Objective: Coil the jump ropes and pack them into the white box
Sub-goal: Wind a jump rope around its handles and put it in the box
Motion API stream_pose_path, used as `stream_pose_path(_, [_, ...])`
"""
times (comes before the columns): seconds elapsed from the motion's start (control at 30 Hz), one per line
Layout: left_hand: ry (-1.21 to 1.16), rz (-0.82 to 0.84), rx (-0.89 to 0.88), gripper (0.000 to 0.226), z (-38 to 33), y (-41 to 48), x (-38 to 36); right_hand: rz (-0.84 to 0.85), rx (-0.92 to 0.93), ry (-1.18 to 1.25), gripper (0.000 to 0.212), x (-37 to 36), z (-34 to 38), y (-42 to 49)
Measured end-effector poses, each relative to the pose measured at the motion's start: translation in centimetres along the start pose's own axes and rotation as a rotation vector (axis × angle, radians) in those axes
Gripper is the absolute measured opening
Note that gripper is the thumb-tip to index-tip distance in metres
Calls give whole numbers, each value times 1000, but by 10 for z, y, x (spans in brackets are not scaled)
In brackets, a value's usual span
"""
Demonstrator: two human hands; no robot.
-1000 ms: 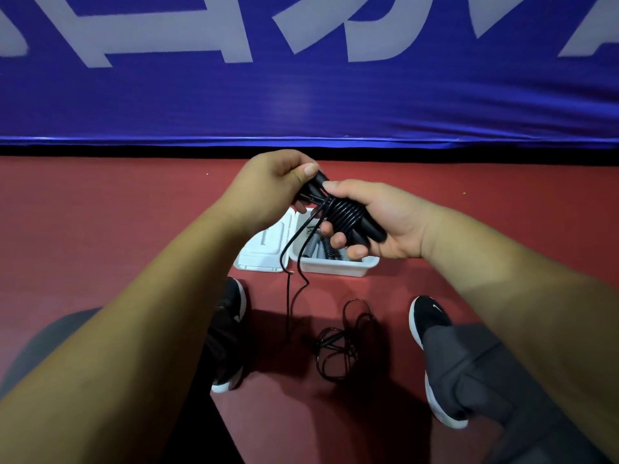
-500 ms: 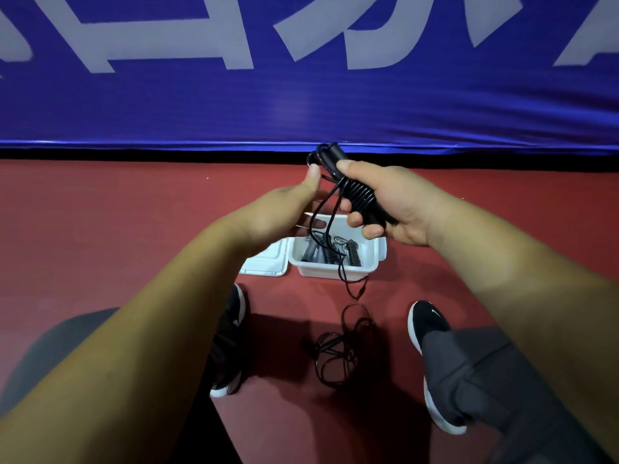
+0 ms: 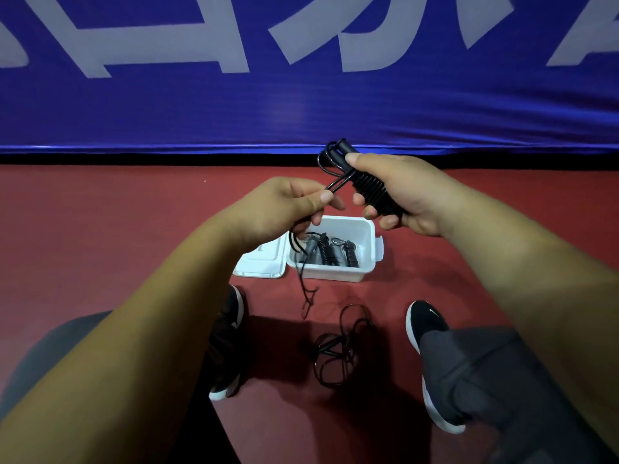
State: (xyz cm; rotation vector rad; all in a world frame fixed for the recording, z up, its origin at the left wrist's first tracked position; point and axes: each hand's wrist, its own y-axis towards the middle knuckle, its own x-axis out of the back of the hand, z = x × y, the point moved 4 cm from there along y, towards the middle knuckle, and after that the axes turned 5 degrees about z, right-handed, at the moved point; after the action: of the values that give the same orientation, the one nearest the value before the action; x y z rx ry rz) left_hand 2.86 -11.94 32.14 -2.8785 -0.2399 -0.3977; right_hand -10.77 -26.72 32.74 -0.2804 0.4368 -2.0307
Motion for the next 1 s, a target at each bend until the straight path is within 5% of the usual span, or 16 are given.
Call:
stream_pose_path(0.13, [203,-8,35,22,1,-2,4,77,-23,71,52,-11,-1,0])
stream_pose_path(0.5, [387,-26,104,38,13,-1,15,225,-80,52,26,-32,-8,-10])
stream_pose_path(0.77, [471,15,148,12,16,-2,18,385,-130,-52,44,-45,-19,-17])
stream_pose_path(0.9, [580,-12,118,5,14,-3,22,477,-196,-80,35,-47,-21,-22])
stream_pose_path(1.0, [511,30,91,33,10,-3,17,593,-286,-146,32,-48,-25,-29])
